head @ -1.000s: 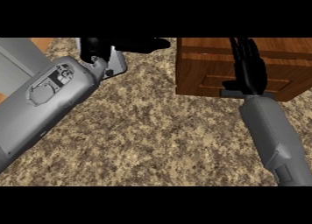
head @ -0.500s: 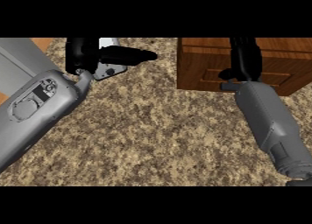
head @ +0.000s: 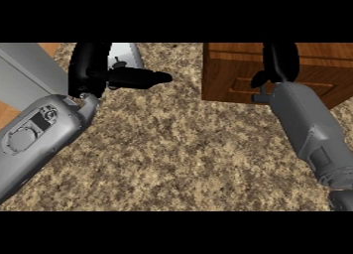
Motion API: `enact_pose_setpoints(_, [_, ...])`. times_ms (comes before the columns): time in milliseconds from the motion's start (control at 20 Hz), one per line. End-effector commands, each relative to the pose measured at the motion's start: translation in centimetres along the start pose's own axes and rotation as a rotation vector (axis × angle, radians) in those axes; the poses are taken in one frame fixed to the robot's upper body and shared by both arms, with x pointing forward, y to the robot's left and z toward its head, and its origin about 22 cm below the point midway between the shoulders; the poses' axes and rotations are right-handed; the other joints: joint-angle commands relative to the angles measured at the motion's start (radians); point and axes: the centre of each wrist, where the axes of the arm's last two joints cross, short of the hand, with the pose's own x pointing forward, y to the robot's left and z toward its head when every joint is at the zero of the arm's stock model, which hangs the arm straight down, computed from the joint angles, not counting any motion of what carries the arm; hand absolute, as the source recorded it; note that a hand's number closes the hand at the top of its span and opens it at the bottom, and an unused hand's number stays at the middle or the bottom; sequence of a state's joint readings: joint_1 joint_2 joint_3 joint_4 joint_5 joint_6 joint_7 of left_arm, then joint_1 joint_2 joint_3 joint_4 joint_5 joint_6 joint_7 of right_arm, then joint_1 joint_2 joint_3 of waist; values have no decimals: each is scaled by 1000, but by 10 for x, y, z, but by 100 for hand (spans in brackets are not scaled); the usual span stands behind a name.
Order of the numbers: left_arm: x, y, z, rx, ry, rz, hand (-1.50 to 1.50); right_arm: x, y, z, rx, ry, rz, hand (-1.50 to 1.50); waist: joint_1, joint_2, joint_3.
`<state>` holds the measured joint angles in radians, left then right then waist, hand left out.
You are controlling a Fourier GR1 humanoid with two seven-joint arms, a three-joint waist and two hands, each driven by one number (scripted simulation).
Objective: Pick up the can, place it into the drawer and close the drawer
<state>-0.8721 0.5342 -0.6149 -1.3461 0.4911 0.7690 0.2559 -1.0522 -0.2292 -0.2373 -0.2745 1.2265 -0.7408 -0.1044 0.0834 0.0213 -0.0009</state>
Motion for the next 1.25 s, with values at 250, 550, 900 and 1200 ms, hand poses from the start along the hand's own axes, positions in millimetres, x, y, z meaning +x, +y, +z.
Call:
enact_pose_setpoints(250, [-14,9,9,-4,8,-9,-150,42,-24,-33,-79,-37,-267,-150,14,10,6])
enact_pose_setpoints(550, [-21,4,15,9,9,0,-150,65,-22,-34,-90,3,-482,-150,3,1,6])
enact_pose_setpoints(900, [-28,27,17,29,23,-9,-150,49,-25,-36,-103,92,-792,-150,-19,-8,5])
enact_pose_setpoints(1200, [-34,34,23,45,26,-2,-150,67,-24,-38,-85,80,-866,-150,-38,-8,2])
